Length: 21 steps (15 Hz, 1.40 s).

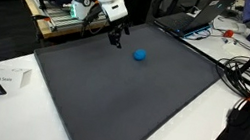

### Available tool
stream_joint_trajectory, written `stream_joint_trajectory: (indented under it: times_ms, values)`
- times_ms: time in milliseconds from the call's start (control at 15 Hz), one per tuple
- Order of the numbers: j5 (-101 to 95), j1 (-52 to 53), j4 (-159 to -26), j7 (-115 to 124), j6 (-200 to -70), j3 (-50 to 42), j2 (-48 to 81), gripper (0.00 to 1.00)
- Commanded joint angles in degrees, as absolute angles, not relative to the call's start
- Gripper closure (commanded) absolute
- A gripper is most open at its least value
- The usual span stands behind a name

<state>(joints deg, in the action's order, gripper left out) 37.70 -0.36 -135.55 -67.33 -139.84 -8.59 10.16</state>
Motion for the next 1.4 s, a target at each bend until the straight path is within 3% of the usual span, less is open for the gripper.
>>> stream_joint_trajectory:
  times_ms: [0, 1333]
  values:
    - [32.97, -4.13, -128.29, -58.68, -134.3, -6.32, 14.6, 0.0]
    - [7.48, -2.05, -89.09, -14.5, -98.44, -0.05, 34.01, 0.0]
